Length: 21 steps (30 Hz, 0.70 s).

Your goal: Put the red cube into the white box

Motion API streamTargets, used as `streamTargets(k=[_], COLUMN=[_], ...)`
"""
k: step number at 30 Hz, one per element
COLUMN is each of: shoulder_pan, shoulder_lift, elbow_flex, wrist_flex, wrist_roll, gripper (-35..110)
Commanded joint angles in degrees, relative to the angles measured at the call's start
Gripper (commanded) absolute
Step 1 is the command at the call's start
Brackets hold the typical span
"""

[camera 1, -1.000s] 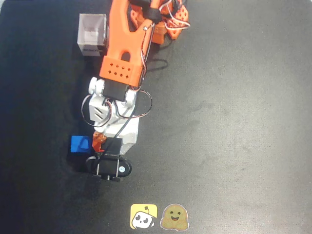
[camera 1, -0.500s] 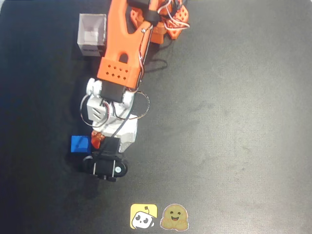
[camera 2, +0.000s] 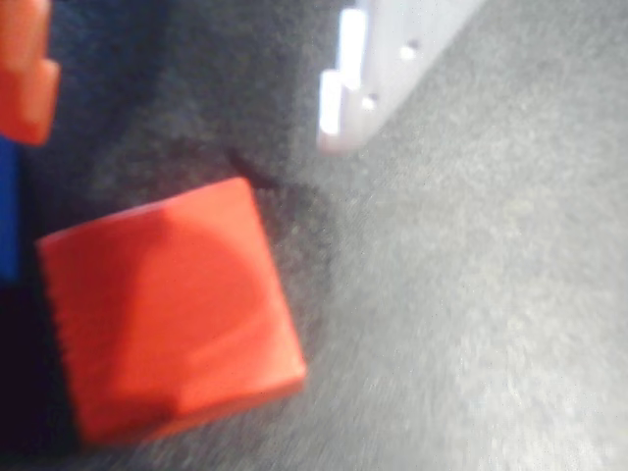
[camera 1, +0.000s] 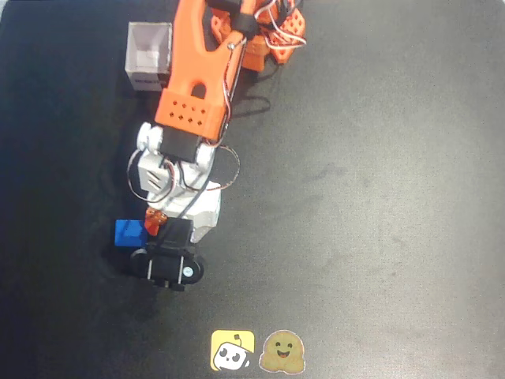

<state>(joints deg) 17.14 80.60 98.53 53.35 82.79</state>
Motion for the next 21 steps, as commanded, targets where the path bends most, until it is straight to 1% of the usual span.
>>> streamTargets(k=[1,9,21], shoulder_pan=[0.6,1.9,1.1], shoulder_lift=[3.4,3.3,-2.9], elbow_flex=[-1.2,-2.9,-10.4], wrist_flex=[0.2,0.3,1.8], wrist_roll=[-1.0,-3.6,-3.2], gripper=[21,21,21])
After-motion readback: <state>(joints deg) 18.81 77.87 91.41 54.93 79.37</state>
